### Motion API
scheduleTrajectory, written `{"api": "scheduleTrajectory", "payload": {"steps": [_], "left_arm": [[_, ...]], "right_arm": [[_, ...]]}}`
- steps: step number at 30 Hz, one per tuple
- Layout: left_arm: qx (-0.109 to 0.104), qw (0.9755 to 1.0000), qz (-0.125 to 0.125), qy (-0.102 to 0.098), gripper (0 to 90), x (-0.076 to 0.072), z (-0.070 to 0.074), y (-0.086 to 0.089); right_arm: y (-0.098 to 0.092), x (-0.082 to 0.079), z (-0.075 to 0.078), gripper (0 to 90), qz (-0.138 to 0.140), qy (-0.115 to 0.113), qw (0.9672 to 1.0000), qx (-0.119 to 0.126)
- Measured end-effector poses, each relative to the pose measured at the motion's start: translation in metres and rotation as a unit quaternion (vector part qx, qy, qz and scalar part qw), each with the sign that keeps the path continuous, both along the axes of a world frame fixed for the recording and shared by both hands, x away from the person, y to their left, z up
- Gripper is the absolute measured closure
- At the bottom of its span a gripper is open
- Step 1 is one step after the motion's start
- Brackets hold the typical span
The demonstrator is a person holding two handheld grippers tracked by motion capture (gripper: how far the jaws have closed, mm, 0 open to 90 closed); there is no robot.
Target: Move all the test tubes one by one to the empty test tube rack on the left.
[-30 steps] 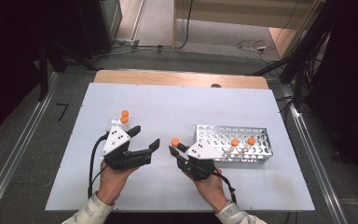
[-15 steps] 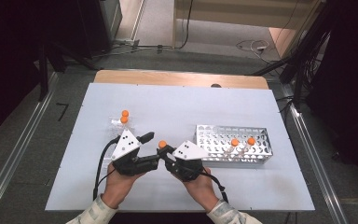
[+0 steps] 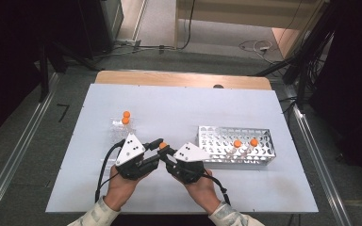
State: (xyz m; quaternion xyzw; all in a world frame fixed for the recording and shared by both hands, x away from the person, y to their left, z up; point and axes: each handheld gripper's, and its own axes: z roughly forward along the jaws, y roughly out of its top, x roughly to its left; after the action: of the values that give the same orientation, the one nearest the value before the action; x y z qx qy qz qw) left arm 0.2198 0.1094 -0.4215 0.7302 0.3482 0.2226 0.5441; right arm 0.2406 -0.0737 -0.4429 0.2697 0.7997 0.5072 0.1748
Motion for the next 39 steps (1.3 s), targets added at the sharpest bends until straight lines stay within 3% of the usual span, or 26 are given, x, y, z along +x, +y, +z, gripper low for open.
{"api": "scheduleTrajectory", "payload": {"steps": [10,15,20,27,39], "left_arm": [[0.002,1.0,0.002,0.002,69.5,-0.001,0.001,0.0],[-0.004,0.9999,0.013,-0.001,69.6,0.001,0.003,0.005],[-0.019,0.9993,0.031,-0.002,69.7,0.005,0.006,0.016],[-0.038,0.9975,0.059,-0.012,69.7,0.008,0.019,0.033],[-0.061,0.9903,0.123,-0.02,69.7,0.018,0.029,0.067]], "right_arm": [[-0.001,0.0,0.0,69.8,0.001,0.005,1.0,0.0],[-0.002,0.0,0.001,43.8,0.016,0.011,0.9998,0.001],[-0.007,0.001,0.002,32.3,0.01,0.01,0.9999,-0.006],[-0.017,0.0,0.005,30.6,0.006,0.008,0.9999,-0.005],[-0.025,0.001,0.005,30.7,0.0,0.014,0.9999,-0.002]]}}
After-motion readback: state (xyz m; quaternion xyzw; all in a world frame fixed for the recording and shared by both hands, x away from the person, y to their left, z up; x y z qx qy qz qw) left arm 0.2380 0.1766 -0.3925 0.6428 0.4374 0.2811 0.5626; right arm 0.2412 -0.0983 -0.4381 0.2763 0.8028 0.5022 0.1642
